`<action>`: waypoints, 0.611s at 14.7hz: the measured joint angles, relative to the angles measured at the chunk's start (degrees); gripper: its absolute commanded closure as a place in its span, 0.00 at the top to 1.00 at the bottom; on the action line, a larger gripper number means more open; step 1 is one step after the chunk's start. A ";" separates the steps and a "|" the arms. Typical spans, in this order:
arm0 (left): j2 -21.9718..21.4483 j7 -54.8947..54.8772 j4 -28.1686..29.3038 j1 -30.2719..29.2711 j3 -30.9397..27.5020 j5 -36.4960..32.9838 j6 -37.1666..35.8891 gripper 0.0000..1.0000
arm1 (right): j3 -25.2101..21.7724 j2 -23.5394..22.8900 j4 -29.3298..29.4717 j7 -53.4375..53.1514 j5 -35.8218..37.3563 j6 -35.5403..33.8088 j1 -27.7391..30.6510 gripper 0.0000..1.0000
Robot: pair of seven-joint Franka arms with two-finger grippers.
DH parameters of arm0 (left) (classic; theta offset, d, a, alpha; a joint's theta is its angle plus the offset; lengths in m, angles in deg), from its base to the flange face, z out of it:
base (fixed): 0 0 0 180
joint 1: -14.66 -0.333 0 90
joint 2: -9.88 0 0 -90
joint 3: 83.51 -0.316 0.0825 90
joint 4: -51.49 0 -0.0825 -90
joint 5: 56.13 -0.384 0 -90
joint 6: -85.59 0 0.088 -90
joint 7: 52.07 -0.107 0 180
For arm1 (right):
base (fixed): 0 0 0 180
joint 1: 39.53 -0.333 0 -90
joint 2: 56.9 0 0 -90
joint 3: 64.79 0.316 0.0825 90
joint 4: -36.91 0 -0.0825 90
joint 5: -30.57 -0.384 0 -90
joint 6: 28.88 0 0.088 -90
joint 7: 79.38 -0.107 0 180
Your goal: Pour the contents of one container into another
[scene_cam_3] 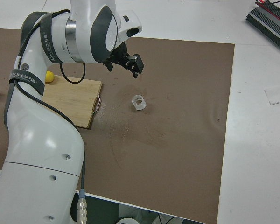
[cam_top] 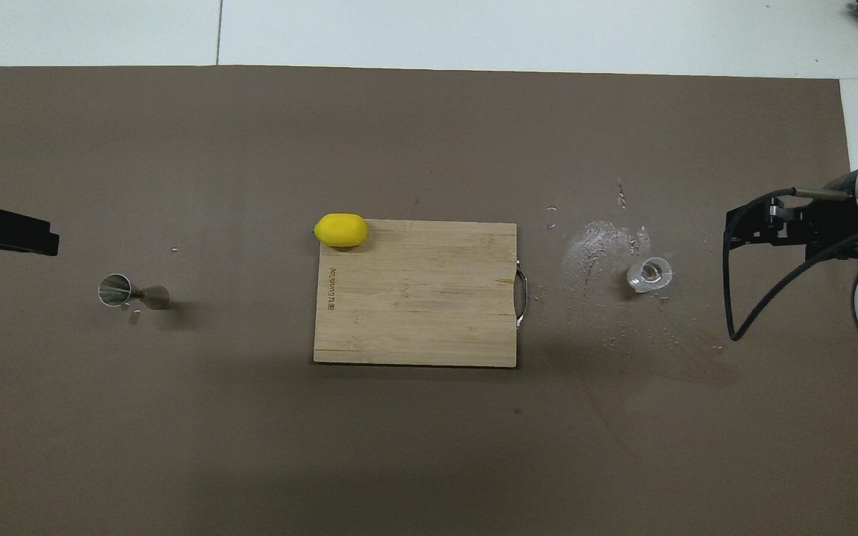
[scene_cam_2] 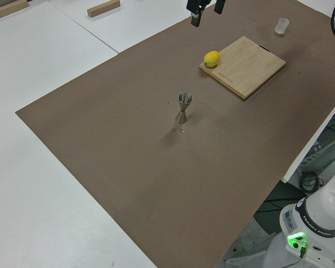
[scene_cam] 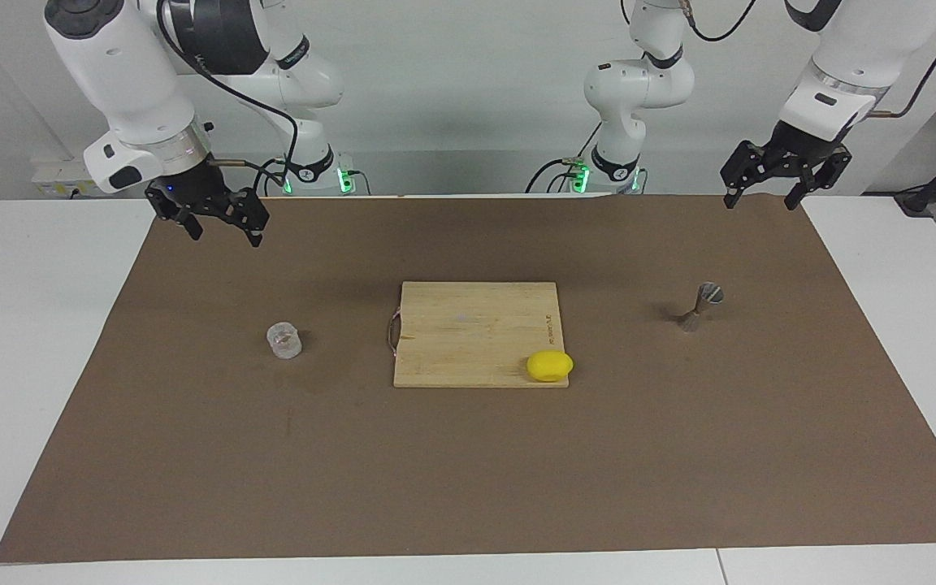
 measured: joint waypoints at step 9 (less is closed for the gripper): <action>0.01 0.00 0.06 0.03 0.02 0.00 0.89 1.00 | 0.00 -0.01 0.00 0.00 0.00 0.00 0.00 1.00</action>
